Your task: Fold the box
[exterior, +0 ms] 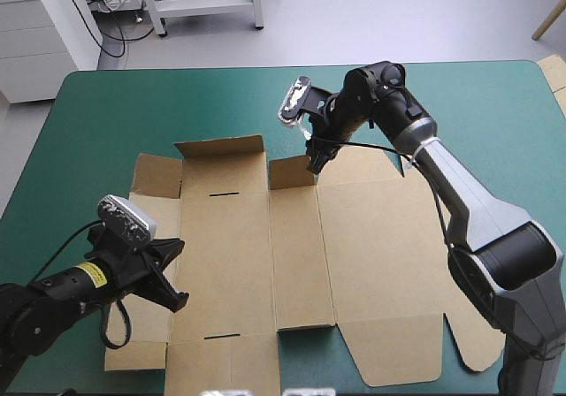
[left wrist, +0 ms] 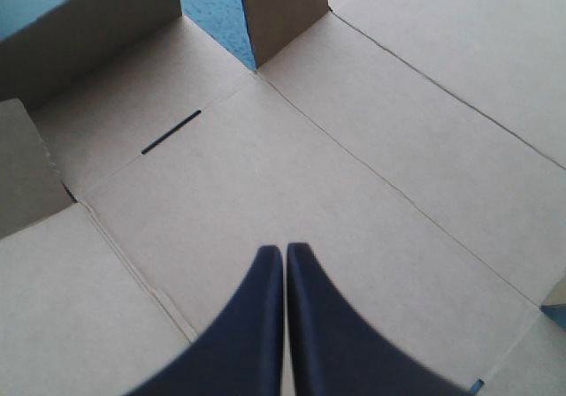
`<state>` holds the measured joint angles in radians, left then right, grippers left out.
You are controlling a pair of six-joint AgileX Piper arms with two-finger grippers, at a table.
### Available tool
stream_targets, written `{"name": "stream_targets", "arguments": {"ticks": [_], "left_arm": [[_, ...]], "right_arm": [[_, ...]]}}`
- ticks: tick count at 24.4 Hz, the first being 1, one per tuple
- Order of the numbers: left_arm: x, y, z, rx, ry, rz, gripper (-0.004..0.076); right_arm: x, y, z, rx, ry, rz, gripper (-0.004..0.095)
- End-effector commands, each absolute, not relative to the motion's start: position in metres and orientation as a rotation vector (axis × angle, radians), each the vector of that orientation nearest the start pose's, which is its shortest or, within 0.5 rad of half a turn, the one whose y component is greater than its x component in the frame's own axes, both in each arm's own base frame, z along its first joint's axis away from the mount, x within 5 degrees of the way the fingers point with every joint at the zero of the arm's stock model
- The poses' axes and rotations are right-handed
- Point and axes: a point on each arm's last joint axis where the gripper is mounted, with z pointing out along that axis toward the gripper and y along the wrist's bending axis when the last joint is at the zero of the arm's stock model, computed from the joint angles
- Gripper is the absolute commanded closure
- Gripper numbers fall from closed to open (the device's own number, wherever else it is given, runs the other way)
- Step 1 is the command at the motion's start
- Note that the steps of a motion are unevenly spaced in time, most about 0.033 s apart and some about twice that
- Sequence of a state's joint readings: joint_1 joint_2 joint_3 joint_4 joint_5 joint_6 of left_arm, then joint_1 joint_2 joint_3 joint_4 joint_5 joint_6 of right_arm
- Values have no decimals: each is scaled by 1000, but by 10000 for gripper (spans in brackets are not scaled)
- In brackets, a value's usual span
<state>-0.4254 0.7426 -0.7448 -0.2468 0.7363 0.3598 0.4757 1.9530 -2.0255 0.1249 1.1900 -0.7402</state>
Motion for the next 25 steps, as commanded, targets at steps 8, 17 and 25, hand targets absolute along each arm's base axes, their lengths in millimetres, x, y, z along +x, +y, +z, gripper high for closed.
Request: {"name": "stream_targets", "arguments": {"ticks": [8,17,25], "left_arm": [[124,-68,375,557,1964,-346,731],[151,-68,391,511,2153,-201,731],[179,-78,400,555,2279,-132,731]], "right_arm": [[339,134,454,-810,2188,-16,928],[287,56,442,-579,2342,-82,929],[229,42,437,-535,2346,-51,929]]}}
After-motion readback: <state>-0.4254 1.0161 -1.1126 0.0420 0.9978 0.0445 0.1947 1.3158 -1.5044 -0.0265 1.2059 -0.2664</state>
